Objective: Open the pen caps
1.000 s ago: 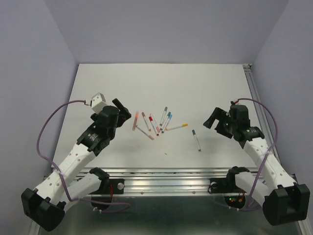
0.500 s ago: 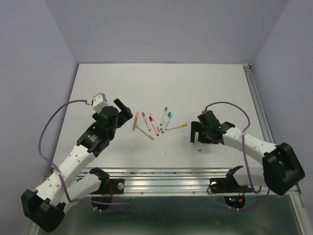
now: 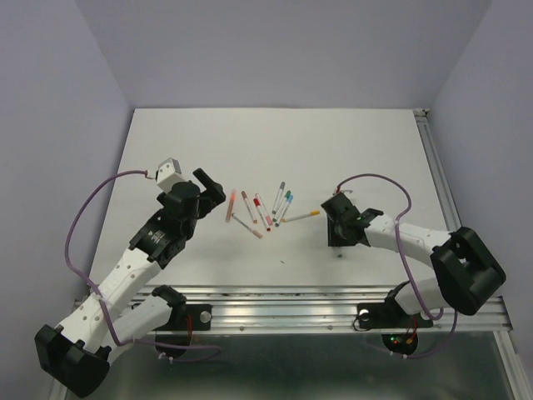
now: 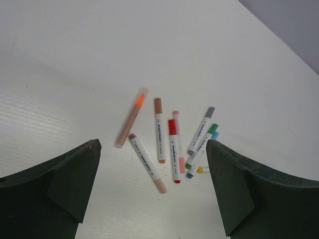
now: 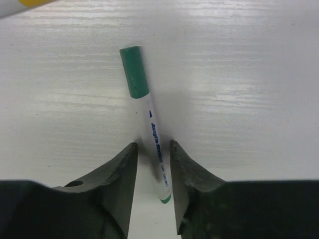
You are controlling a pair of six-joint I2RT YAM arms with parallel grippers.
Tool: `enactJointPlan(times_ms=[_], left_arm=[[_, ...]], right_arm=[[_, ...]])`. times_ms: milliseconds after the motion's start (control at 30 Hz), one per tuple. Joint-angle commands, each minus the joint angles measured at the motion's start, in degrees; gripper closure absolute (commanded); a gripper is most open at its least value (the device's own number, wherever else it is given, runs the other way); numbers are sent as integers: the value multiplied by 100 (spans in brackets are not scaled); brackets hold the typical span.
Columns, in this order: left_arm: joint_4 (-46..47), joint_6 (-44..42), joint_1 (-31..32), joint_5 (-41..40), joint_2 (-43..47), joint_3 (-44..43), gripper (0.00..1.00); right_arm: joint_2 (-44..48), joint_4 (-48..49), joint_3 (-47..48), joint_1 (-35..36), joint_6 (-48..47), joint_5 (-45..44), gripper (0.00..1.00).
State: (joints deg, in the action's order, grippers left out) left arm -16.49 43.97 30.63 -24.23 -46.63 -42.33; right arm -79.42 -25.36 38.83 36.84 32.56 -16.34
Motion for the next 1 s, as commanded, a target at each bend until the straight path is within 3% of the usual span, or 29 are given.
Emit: enactJointPlan(times_ms=[0, 33, 133, 233, 367, 533, 600, 800, 967], left_arm=[[163, -63, -13, 93, 84, 67, 1], [199, -133, -13, 189, 75, 75, 1], [453, -309, -5, 899, 14, 119, 1], [847, -371, -5, 1454, -21, 225, 1], [1586, -284, 13, 2761, -57, 584, 1], [2832, 112, 328, 3538, -135, 954, 1], [3072, 261, 496, 3583, -293, 928, 1], [3801, 534, 1259, 3373, -662, 893, 1], [3864, 543, 1674, 2995, -1075, 682, 2]], right_arm=[[-144, 321, -279, 69, 41, 278, 68], [-144, 400, -297, 69, -21, 385, 82], [-83, 427, -323, 78, 5, 579, 99], [345, 418, -349, 78, 67, 623, 99], [1383, 567, -455, 78, -143, 1052, 99], [2614, 1803, -947, 69, -522, 3000, 99], [2886, 2165, -1035, 78, -513, 3538, 99], [2836, 2790, -921, 78, -443, 4085, 99], [2730, 3169, -877, 78, -268, 4428, 99]])
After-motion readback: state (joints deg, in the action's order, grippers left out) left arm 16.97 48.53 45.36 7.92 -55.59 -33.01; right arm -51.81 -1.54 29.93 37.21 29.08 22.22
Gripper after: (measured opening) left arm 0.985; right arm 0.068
